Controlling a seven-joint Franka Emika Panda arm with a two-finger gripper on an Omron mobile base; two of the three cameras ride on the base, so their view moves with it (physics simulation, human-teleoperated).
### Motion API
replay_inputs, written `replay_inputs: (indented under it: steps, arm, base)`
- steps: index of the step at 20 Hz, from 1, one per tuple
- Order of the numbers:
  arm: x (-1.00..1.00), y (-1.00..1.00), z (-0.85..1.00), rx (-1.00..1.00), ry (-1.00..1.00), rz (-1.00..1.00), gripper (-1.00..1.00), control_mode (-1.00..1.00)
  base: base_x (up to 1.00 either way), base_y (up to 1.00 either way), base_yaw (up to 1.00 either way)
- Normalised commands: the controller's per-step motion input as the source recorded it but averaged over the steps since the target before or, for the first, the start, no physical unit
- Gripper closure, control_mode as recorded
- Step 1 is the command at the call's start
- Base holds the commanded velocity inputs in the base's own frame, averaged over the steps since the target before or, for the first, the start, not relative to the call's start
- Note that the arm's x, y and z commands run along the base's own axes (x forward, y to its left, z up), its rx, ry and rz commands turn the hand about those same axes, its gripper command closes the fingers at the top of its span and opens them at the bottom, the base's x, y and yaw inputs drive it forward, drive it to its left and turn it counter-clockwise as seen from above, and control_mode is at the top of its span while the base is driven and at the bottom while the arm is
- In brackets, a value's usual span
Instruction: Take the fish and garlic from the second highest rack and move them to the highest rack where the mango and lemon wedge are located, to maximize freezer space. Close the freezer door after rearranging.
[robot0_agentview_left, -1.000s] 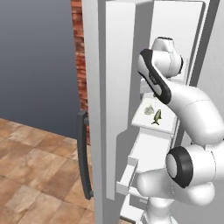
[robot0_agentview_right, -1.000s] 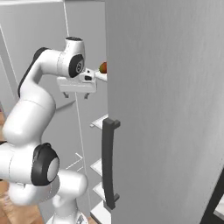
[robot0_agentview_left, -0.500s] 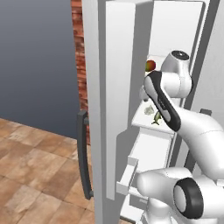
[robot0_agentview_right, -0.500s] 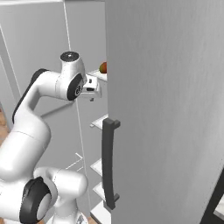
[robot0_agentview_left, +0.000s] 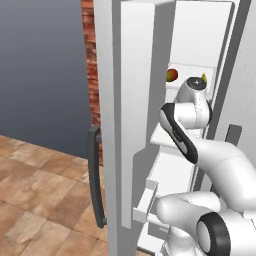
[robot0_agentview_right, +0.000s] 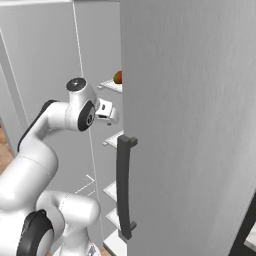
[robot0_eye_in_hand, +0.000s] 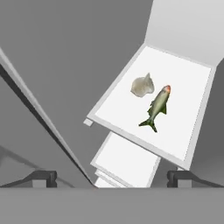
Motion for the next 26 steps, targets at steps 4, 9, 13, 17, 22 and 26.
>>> replay_inputs:
  steps: [4,9,13,17,22,26]
  arm:
    - [0.20,-0.22,-0.22,-0.03,0.00,0.01,-1.00,-1.00]
    - [0.17,-0.11,-0.18,-0.09,0.00,0.08,-1.00,-1.00]
    - [0.21,-0.05,-0.11,-0.18,0.00,0.09,-1.00,-1.00]
    - [0.26,-0.15,-0.12,-0.20,0.00,0.20,-1.00,-1.00]
    - [0.24,-0.20,-0.17,-0.18,0.00,0.26,-1.00,-1.00]
    - [0.15,-0.28,-0.24,-0.06,0.00,0.22,-1.00,-1.00]
  base:
    - [0.00,0.00,0.00]
    - [0.00,0.00,0.00]
    - [0.00,0.00,0.00]
    - [0.00,0.00,0.00]
    - [0.00,0.00,0.00]
    - [0.00,0.00,0.00]
